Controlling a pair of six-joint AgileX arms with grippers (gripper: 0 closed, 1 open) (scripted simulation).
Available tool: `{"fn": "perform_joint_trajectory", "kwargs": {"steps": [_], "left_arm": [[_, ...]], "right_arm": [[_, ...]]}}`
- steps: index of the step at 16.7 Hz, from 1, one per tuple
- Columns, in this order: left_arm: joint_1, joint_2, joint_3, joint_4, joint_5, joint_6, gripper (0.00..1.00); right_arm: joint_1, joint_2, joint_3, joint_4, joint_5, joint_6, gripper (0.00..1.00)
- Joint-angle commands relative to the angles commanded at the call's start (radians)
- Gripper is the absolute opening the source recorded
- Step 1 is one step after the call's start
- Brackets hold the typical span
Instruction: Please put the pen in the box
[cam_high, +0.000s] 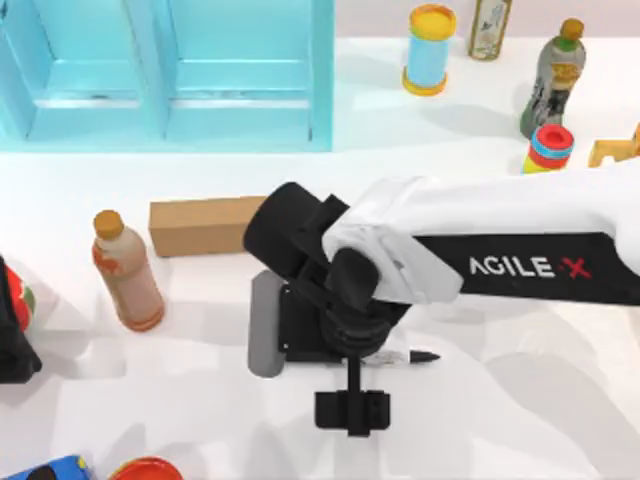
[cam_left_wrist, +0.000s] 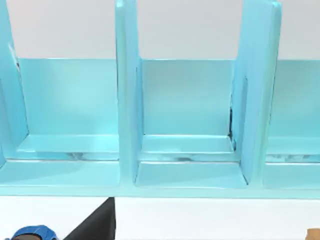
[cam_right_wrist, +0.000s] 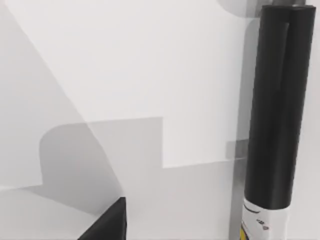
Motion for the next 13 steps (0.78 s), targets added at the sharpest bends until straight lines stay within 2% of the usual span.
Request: {"fn": "perform_joint_trajectory", "kwargs": {"steps": [8, 13], "left_arm": [[0.0, 0.0, 0.0, 0.0, 0.0, 0.0, 1.0], [0.0, 0.0, 0.0, 0.0, 0.0, 0.0, 1.0]], "right_arm": [[0.0, 0.0, 0.0, 0.0, 0.0, 0.0, 0.02], [0.0, 0.0, 0.0, 0.0, 0.0, 0.0, 0.0]]}}
